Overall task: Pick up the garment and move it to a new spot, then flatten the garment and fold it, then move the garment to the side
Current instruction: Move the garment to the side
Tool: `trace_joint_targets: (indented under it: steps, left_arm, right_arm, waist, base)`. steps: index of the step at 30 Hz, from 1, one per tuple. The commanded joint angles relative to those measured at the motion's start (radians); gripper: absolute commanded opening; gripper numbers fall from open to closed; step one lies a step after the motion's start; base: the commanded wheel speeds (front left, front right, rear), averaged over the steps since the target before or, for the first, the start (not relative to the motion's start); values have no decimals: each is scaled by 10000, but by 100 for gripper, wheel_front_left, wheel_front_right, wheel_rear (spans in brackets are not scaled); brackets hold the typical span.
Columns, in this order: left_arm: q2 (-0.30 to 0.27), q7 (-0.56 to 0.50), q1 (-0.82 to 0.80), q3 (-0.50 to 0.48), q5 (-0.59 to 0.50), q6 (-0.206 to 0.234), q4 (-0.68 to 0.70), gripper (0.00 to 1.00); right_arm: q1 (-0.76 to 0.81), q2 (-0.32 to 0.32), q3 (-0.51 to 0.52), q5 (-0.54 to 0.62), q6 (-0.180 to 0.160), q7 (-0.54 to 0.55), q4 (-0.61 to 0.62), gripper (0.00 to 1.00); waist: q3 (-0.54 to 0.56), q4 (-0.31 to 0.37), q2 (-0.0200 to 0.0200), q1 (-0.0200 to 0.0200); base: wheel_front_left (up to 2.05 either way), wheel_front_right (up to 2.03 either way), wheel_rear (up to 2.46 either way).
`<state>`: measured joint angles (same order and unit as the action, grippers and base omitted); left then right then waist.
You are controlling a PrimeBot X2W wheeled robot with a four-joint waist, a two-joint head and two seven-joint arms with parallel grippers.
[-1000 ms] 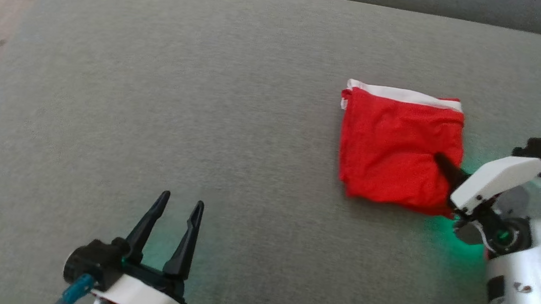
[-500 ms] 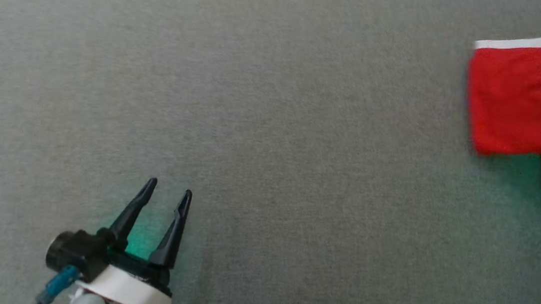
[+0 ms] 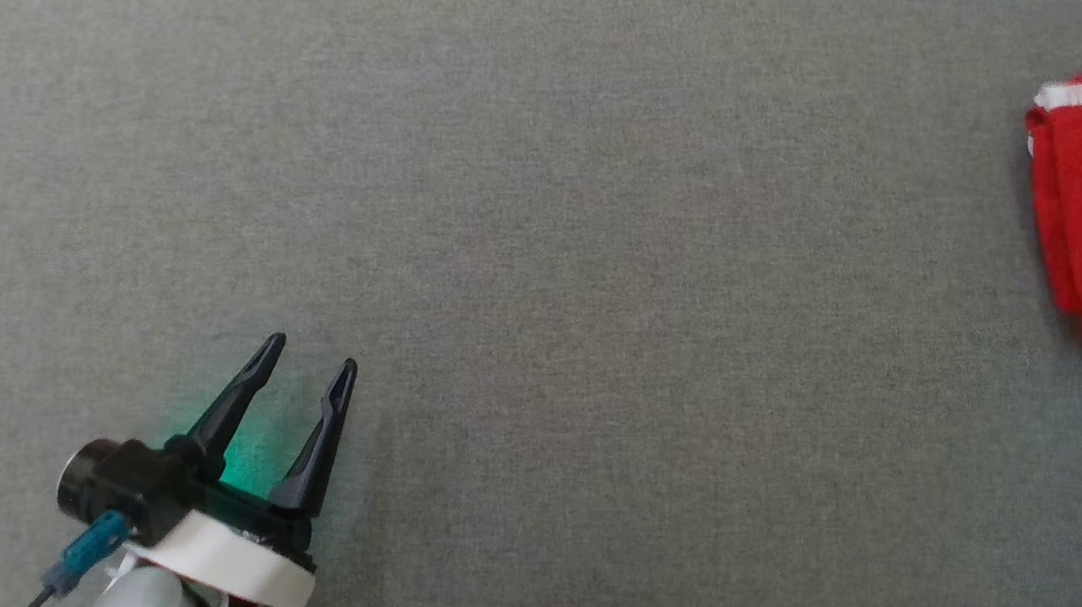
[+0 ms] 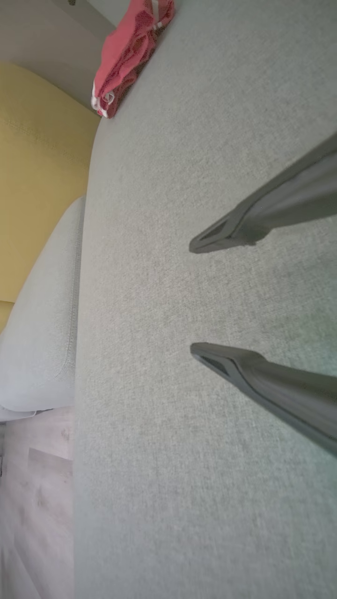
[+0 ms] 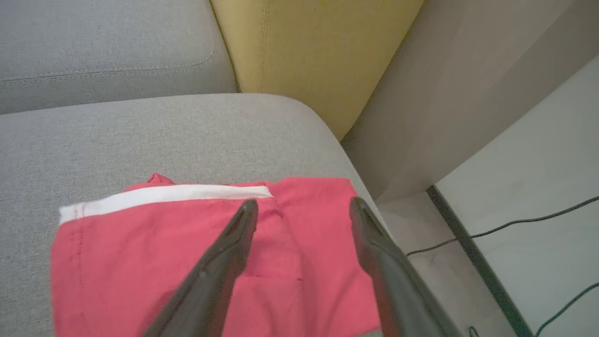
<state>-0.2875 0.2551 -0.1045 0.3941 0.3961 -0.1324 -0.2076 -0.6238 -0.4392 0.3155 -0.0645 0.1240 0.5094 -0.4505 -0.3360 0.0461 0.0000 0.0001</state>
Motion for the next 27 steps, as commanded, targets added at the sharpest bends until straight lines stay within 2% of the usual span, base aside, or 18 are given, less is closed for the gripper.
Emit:
trace_joint_targets:
  steps: [1,5,11,15,21,27]
  left_arm:
    - [-56,67,-234,-415,59,17,266,100]
    - [247,67,-46,-734,39,19,149,100]
    - [793,67,397,-1304,-177,84,-115,100]
    - [1180,67,695,-1590,-358,144,-423,100]
    - [1502,67,954,-1907,-704,202,-707,100]
    - [1723,67,1206,-2434,-1002,258,-879,100]
  right_arm:
    - [0,-28,-150,321,67,-558,600,100]
    - [617,883,-282,696,67,-1941,1472,100]
    - [2389,2252,-1109,764,67,-3400,3106,100]
    - [3728,3139,-1663,661,67,-4322,3679,100]
    - [5321,3685,-1990,724,67,-5629,3560,100]
    - [6394,3876,-2070,375,67,-7065,2511,100]
  waist:
    - [161,-98,0,-1]
    - [690,-284,0,-1]
    - [1701,-616,0,-1]
    - [2211,-852,0,-1]
    - [2684,-1224,0,-1]
    - [3019,-1468,0,-1]
  base:
    - [0,0,0]
    - [0,0,0]
    - [0,0,0]
    - [0,0,0]
    - [0,0,0]
    - [0,0,0]
